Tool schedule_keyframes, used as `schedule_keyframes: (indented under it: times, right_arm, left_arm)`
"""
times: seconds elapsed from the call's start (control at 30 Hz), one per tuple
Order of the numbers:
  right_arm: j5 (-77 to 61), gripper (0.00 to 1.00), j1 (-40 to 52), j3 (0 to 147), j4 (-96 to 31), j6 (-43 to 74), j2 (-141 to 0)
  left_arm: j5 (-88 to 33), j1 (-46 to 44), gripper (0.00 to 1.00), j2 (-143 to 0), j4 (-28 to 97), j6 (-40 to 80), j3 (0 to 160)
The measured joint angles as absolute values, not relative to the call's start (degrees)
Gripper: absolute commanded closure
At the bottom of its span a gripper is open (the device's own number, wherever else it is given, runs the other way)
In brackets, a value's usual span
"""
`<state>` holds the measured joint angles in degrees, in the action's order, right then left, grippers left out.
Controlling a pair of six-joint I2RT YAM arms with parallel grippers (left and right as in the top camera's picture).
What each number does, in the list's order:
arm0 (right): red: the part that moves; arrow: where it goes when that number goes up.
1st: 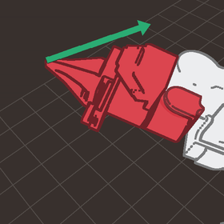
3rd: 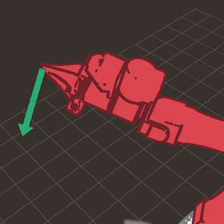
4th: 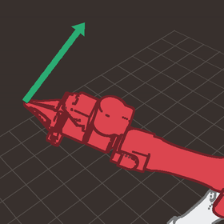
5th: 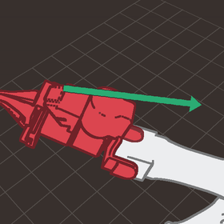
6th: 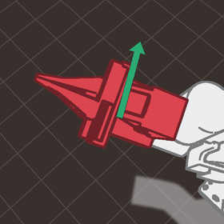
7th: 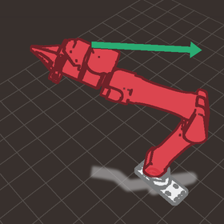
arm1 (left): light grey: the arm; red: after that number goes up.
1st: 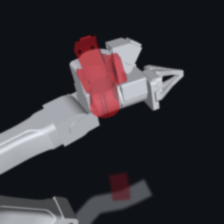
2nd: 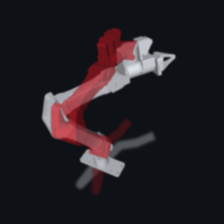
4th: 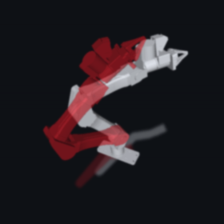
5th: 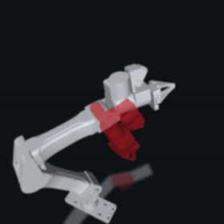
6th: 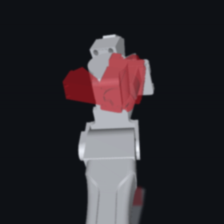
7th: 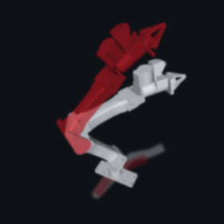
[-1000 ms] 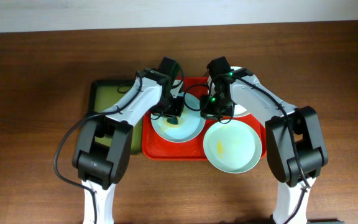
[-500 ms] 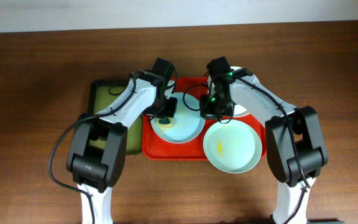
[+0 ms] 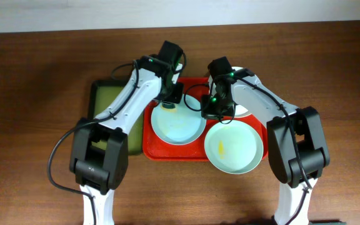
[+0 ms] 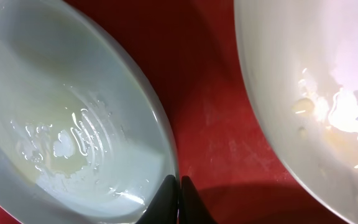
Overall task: Clean dirty plates on tray and stack at the side
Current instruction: 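Scrub the light blue plate with the sponge while right gripper holds it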
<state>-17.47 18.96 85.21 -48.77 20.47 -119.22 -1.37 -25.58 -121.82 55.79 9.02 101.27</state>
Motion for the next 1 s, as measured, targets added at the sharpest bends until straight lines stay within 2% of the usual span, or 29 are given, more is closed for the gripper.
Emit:
schedule_keyframes:
  times: [0.17,0.27,0.4,0.47,0.57,0.7,1.0]
  right_arm:
    - [-17.5,0.96,19.0,85.2,-48.7,20.5,-119.2]
    - [-17.5,0.96,19.0,85.2,-48.8,20.5,-119.2]
    - [-17.5,0.96,19.0,85.2,-48.8,20.5,-119.2]
    - [-17.5,0.96,19.0,85.2,-48.6,20.3,-119.2]
    - [-17.7,0.96,19.0,85.2,-48.5,20.3,-119.2]
    - [-17.7,0.96,19.0,85.2,-48.5,20.4,-119.2]
    - [-17.7,0.96,19.0,85.2,-48.6,20.4,-119.2]
  left_arm:
    - [-1.5,-26.3,1.00,-122.2,51.9,9.3,92.2]
    - [-7.6,-26.5,1.00,-122.3,51.2,9.5,91.0]
    - [-16.7,-27.4,1.00,-122.4,53.0,10.0,92.1]
    - [-17.4,-26.3,1.00,-122.9,58.2,10.2,99.4]
    - [-13.7,-25.7,1.00,-123.1,59.7,10.2,107.6]
    - [-7.6,-25.7,1.00,-123.4,60.4,10.1,107.6]
    - [-4.0,-25.8,1.00,-130.2,59.2,10.1,107.6]
